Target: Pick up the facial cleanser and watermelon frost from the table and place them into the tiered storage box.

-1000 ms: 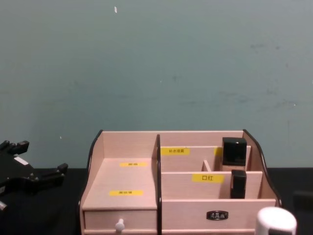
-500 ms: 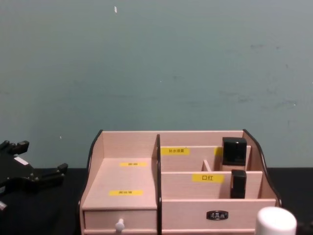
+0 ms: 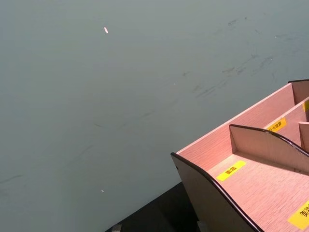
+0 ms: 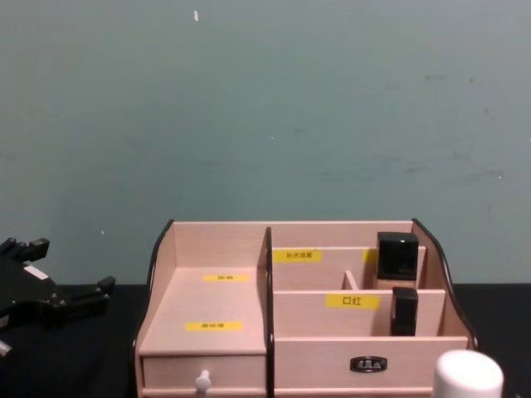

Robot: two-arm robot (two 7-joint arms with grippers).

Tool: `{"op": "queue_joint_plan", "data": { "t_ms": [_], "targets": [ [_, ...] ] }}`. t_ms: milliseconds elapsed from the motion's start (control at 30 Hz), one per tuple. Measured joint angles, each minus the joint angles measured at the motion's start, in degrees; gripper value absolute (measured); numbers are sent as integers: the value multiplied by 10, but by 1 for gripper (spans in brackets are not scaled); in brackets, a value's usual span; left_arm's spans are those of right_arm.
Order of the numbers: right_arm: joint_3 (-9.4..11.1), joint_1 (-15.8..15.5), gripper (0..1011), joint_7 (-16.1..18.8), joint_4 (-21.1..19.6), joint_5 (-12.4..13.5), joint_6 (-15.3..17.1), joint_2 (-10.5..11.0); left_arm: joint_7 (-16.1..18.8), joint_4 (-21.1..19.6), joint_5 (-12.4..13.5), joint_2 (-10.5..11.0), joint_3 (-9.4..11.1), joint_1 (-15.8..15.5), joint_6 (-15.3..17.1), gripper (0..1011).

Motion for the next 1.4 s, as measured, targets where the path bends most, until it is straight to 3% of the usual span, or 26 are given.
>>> {"op": "queue_joint_plan", "data": {
  "t_ms": [300, 667, 900, 1200, 1400],
  "targets": [
    [-13, 21, 1002, 13, 21, -2, -10, -15, 0, 0, 0, 0, 0, 0, 0, 1010],
    [-17, 27, 1002, 13, 25, -5, -8, -18, 0, 0, 0, 0, 0, 0, 0, 1010],
    [-16, 27, 882, 13, 25, -4, -8, -18, 0, 0, 0, 0, 0, 0, 0, 1010],
    [-16, 26, 603, 13, 25, -4, -9, -17, 0, 0, 0, 0, 0, 0, 0, 1010],
    [-16, 26, 595, 13, 25, -4, -9, -17, 0, 0, 0, 0, 0, 0, 0, 1010]
  ]
}}
